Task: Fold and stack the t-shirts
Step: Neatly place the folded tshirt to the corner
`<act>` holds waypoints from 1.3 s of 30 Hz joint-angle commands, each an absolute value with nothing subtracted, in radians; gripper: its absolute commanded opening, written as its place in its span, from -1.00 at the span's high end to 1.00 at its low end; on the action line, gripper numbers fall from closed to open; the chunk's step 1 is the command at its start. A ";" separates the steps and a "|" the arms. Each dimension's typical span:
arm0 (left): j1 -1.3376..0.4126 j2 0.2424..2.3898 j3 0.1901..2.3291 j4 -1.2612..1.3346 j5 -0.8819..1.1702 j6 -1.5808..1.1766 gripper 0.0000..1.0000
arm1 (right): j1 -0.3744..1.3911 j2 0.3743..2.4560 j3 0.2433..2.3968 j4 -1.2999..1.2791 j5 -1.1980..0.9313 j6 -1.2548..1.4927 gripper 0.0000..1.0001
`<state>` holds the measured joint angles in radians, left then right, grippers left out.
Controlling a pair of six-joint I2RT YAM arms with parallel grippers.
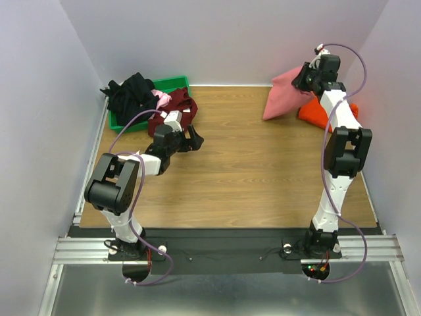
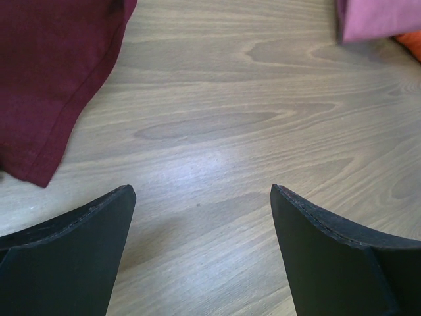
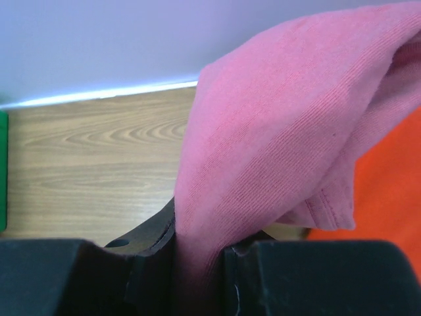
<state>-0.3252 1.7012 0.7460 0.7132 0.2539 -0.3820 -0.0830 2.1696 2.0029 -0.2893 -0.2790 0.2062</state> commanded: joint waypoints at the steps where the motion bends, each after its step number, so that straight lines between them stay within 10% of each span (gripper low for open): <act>1: -0.311 1.701 0.730 0.744 0.256 -0.360 -0.92 | -0.129 2.178 2.081 -0.264 -0.255 0.213 0.99; 33: -0.299 1.741 0.741 0.744 0.265 -0.357 -0.92 | -0.314 2.214 2.083 -0.267 -0.167 0.046 0.99; 35: -0.299 1.740 0.739 0.742 0.262 -0.357 -0.92 | -0.314 2.203 2.077 -0.265 -0.103 0.028 0.82; 39: -0.299 1.727 0.742 0.733 0.256 -0.356 -0.92 | -0.314 2.177 2.069 -0.265 -0.011 0.009 -0.22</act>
<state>-0.3054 1.7397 0.7391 0.7124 0.2543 -0.3748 -0.3069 2.2330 2.0785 -0.3294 -0.1349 0.0589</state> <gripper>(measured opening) 0.957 0.490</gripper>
